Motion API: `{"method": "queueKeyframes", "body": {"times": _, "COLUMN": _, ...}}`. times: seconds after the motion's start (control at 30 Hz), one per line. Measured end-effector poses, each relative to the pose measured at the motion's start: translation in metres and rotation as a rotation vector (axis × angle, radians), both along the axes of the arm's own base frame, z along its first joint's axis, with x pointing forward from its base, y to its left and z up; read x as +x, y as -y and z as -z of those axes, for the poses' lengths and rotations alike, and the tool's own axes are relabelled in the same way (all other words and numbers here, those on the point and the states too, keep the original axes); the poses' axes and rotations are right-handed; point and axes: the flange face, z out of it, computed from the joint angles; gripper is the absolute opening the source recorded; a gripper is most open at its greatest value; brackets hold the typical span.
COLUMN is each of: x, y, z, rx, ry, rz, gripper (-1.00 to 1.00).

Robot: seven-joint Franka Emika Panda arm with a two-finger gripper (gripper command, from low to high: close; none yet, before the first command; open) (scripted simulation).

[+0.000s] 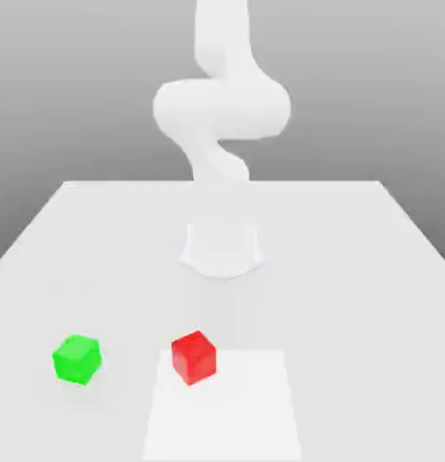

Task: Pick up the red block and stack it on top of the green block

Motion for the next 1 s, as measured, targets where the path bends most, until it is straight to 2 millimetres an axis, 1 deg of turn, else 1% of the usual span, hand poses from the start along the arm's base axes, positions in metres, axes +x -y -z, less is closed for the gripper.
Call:
{"method": "queueKeyframes", "body": {"times": 0.07, "x": 0.022, "y": 0.004, "z": 0.049, "rx": 0.044, "ry": -0.074, "rz": 0.076, "gripper": 0.0}}
{"method": "queueKeyframes", "body": {"times": 0.13, "x": 0.037, "y": 0.008, "z": 0.099, "rx": 0.085, "ry": -0.145, "rz": 0.153, "gripper": 0.0}}
{"method": "queueKeyframes", "body": {"times": 0.2, "x": 0.047, "y": 0.014, "z": 0.149, "rx": 0.124, "ry": -0.215, "rz": 0.234, "gripper": 0.0}}
{"method": "queueKeyframes", "body": {"times": 0.3, "x": 0.05, "y": 0.023, "z": 0.224, "rx": 0.181, "ry": -0.319, "rz": 0.362, "gripper": 0.0}}
{"method": "queueKeyframes", "body": {"times": 0.37, "x": 0.044, "y": 0.028, "z": 0.275, "rx": 0.217, "ry": -0.39, "rz": 0.453, "gripper": 0.0}}
{"method": "queueKeyframes", "body": {"times": 0.43, "x": 0.032, "y": 0.034, "z": 0.325, "rx": 0.252, "ry": -0.464, "rz": 0.552, "gripper": 0.0}}
{"method": "queueKeyframes", "body": {"times": 0.5, "x": 0.012, "y": 0.038, "z": 0.376, "rx": 0.286, "ry": -0.541, "rz": 0.66, "gripper": 0.0}}
{"method": "queueKeyframes", "body": {"times": 0.57, "x": -0.013, "y": 0.041, "z": 0.428, "rx": 0.318, "ry": -0.62, "rz": 0.773, "gripper": 0.0}}
{"method": "queueKeyframes", "body": {"times": 0.6, "x": -0.02, "y": 0.041, "z": 0.447, "rx": 0.327, "ry": -0.642, "rz": 0.807, "gripper": 0.0}}
{"method": "queueKeyframes", "body": {"times": 0.67, "x": -0.025, "y": 0.044, "z": 0.471, "rx": 0.336, "ry": -0.658, "rz": 0.838, "gripper": 0.0}}
{"method": "queueKeyframes", "body": {"times": 0.8, "x": -0.028, "y": 0.041, "z": 0.509, "rx": 0.336, "ry": -0.664, "rz": 0.84, "gripper": 0.0}}
{"method": "queueKeyframes", "body": {"times": 0.83, "x": -0.029, "y": 0.041, "z": 0.515, "rx": 0.336, "ry": -0.665, "rz": 0.839, "gripper": -1.0}}
{"method": "queueKeyframes", "body": {"times": 1.0, "x": -0.029, "y": 0.041, "z": 0.515, "rx": 0.336, "ry": -0.662, "rz": 0.839, "gripper": -1.0}}
